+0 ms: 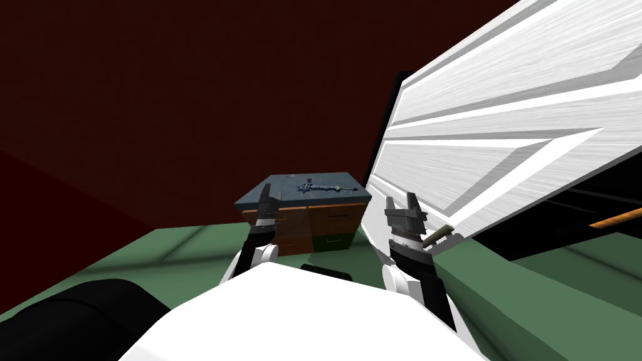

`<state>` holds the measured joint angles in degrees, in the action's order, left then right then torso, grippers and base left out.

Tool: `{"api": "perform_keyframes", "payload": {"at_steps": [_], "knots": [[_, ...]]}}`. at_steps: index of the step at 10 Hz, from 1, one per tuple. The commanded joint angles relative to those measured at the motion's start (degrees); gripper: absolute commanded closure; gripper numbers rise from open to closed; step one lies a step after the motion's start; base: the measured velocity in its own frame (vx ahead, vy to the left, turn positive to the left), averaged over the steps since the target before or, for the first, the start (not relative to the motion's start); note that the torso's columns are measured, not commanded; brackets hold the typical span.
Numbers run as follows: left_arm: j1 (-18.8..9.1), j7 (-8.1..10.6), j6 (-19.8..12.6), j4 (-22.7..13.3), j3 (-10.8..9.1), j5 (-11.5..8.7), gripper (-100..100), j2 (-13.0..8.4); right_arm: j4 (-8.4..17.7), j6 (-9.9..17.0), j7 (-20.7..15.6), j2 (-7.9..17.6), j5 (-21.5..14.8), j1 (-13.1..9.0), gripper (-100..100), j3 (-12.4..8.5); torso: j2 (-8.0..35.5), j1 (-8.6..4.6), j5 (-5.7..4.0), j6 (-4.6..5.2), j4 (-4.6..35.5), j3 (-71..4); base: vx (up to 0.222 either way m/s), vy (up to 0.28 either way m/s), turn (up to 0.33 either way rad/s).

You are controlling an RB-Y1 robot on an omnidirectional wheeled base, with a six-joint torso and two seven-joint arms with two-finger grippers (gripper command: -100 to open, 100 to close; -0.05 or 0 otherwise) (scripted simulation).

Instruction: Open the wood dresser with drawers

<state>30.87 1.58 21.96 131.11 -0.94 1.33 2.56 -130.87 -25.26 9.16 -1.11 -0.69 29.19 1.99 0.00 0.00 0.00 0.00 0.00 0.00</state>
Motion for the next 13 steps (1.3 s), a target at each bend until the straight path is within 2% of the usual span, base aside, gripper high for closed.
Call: {"api": "perform_keyframes", "payload": {"at_steps": [1, 9, 10, 11, 13], "knots": [[0.0, 0.0, 0.0, 0.0, 0.0, 0.0, 0, 0.0, 0.0, 0.0, 0.0, 0.0, 0.0, 0.0, 0, 0.0, 2.32, 0.0, 0.0, 0.0, 2.35, -4.67, 0.0, 0.0, 0.0], [0.0, 0.0, 0.01, 0.02, 0.0, 0.0, 0, 0.0, -0.02, -0.01, 0.0, 0.0, 0.0, 0.0, 0, 0.0, 35.39, 0.0, 0.0, 0.0, 35.37, -70.73, 0.0, 0.0, 0.0], [-0.16, 0.0, -0.02, -0.43, 0.01, -0.04, -100, -2.55, -0.02, -0.01, 0.0, 0.0, 0.0, 0.0, 0, 0.0, 39.62, 0.0, 0.0, 0.0, 39.6, -79.19, 0.01, -0.014, 0.011], [-0.31, 0.0, -0.04, -0.86, 0.02, -0.09, -100, -4.26, 0.0, 0.0, 0.0, 0.0, 0.0, 0.0, 0, 0.0, 41.53, -0.03, 0.0, 0.0, 41.49, -83.14, 0.013, -0.038, 0.018], [-0.73, 0.0, -0.11, -2.05, 0.05, -0.2, -100, -7.32, 0.01, 0.0, 0.0, -0.01, 0.0, 0.01, 0, 0.0, 42.19, -0.09, -0.03, 0.0, 42.21, -84.53, 0.012, -0.056, 0.022]]}}
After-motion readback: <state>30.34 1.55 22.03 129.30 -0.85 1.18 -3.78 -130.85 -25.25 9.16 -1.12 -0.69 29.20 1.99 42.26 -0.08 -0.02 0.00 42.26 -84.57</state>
